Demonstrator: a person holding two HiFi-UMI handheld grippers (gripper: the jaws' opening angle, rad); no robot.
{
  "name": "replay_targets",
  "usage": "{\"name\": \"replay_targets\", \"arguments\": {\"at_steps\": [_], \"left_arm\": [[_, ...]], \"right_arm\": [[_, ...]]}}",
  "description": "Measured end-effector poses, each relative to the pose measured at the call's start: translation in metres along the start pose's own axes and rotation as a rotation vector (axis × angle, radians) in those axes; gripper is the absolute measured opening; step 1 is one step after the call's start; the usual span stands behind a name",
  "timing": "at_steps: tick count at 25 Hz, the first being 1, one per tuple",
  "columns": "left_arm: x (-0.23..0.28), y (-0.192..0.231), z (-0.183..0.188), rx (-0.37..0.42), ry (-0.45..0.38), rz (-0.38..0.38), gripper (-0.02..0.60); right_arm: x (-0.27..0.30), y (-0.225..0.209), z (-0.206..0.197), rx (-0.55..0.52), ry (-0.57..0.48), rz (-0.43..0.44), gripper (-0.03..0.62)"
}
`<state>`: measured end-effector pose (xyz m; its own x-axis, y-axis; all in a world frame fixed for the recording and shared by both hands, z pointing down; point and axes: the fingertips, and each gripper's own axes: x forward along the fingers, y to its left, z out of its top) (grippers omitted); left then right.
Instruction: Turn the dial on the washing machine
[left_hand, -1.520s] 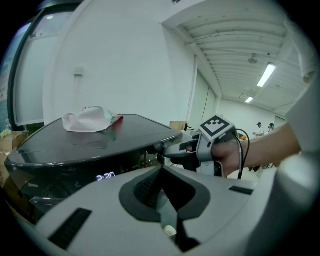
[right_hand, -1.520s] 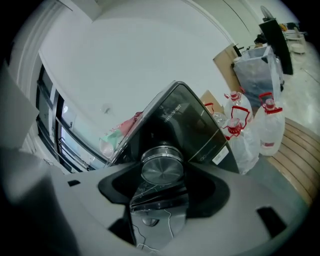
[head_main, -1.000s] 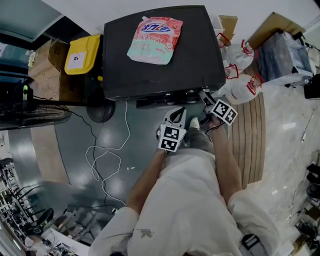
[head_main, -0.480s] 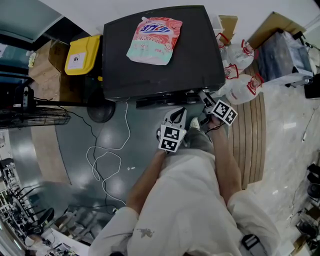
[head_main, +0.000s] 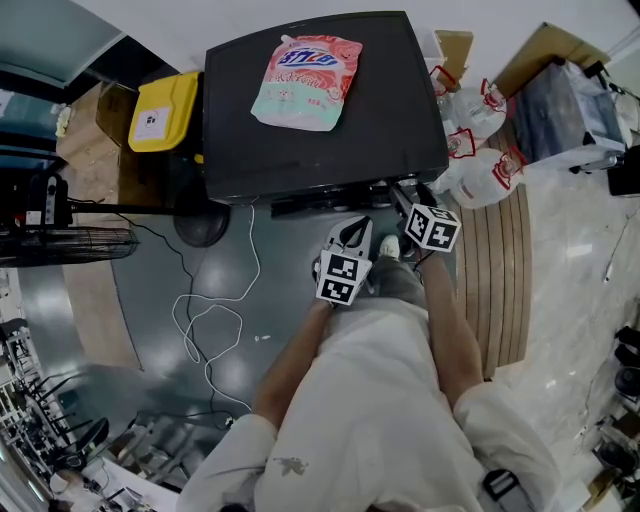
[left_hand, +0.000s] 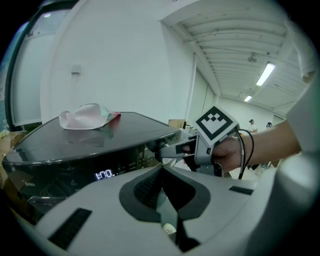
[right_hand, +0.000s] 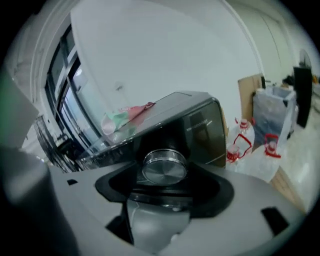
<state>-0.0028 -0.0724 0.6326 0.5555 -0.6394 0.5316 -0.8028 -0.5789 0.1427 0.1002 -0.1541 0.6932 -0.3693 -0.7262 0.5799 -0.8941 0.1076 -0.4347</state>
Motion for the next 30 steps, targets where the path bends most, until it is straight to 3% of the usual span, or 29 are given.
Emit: {"name": "replay_targets", "arguments": {"at_steps": [5,10,15,22,30], "left_arm": [[-0.0023,0.0004,-0.0003,-0.005,-0.001,0.003,0.012],[-0.0029,0.0035,-0.0029,-0.007,0.001,0.010,0.013],[-0.0029,0.0048,-0.0027,-0.007,0.001,0.011,0.013],[-0.0013,0.0034,-0.0020,-0.005,0.000,0.007,0.012],[-0.0016,0.0024,-0.0029,-0.004,0.002,0.005,0.013]], "right_arm": [[-0.0012,-0.0014,-0.0001,-0.291,0.012,-0.125,0.318],[0.0017,0.0004,-0.0016,-0.395,0.015,-0.174,0.283],[0.0022,0.0007,-0.0011,-0.364,0.019,-0.165,0.278],[0.0014,-0.0016,-0.0002,-0.195,0.015,-0.102,0.276],[0.0005,-0.0025,0.0009,-0.087,0.012,-0.058,0.276]]}}
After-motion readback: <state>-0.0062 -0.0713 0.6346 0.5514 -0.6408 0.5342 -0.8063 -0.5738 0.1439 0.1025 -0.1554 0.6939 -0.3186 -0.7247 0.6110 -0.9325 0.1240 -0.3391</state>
